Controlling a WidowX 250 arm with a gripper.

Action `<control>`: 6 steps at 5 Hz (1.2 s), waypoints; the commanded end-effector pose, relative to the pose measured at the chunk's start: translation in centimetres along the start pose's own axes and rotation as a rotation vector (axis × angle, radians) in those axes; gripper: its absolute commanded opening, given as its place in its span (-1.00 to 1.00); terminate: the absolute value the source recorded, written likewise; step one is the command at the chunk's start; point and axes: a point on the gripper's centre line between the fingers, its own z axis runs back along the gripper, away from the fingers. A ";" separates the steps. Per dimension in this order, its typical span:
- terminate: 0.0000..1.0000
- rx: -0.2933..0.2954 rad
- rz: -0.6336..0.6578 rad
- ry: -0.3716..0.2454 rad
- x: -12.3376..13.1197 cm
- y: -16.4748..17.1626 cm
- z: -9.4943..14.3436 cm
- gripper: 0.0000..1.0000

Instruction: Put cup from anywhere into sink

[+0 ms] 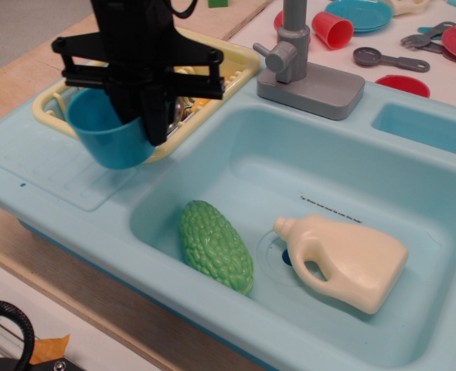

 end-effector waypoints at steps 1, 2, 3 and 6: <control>-1.00 -0.068 -0.119 -0.055 3.0 -2.6 -0.2 -1.00; -1.00 -0.114 -0.197 -0.070 4.3 -3.9 -1.2 -1.00; -1.00 -0.165 -0.270 -0.098 5.1 -5.4 -1.6 -1.00; -1.00 -0.245 -0.361 -0.096 4.7 -7.5 -1.7 1.00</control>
